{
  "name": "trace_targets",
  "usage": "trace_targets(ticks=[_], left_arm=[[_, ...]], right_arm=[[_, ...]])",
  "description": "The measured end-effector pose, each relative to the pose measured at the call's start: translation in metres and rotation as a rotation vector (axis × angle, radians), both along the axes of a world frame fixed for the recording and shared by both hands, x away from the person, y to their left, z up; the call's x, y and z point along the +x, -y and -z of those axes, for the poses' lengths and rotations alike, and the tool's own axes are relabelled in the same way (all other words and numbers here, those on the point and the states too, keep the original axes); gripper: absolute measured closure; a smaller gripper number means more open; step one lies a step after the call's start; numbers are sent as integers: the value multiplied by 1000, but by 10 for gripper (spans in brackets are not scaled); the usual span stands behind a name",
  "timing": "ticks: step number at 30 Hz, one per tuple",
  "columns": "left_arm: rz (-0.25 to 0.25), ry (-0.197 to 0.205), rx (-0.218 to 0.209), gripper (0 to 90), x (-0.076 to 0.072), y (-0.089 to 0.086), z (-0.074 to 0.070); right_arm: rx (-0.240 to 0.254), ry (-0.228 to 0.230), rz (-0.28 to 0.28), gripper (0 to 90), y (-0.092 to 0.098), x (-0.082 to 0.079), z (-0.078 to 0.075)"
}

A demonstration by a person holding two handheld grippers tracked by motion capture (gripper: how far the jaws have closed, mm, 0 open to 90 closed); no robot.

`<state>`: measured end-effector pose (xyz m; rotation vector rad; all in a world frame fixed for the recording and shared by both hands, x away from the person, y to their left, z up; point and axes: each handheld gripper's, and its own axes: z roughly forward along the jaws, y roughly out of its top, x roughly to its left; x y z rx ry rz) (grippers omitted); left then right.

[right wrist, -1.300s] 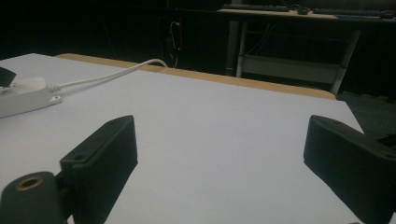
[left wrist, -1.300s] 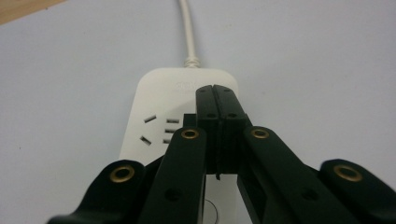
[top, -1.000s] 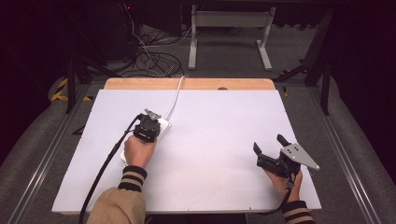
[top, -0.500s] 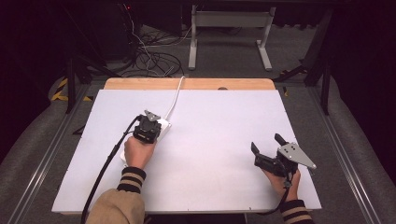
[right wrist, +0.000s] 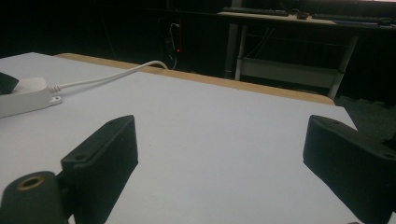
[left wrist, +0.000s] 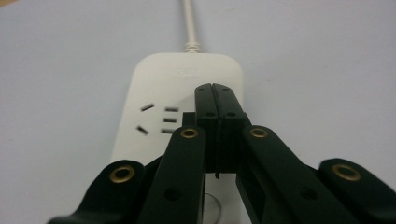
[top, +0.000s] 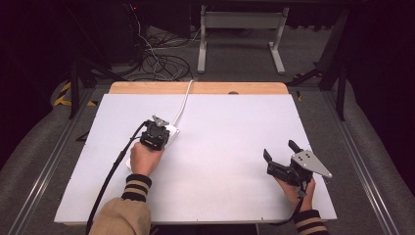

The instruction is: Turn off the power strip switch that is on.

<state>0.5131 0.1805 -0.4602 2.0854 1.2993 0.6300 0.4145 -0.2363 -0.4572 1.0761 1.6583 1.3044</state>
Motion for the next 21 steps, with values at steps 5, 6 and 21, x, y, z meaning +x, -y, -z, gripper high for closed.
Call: trace_targets(ticks=[5,6,21], left_arm=[[-16,40,64,900,-2,8,2],[-14,33,54,900,-1,6,2],[13,36,2,900,2,-1,0]], right_arm=[[2,-2,-4,109,-1,0,0],[1,-2,-3,109,0,0,0],[3,-4,7,110,3,0,1]])
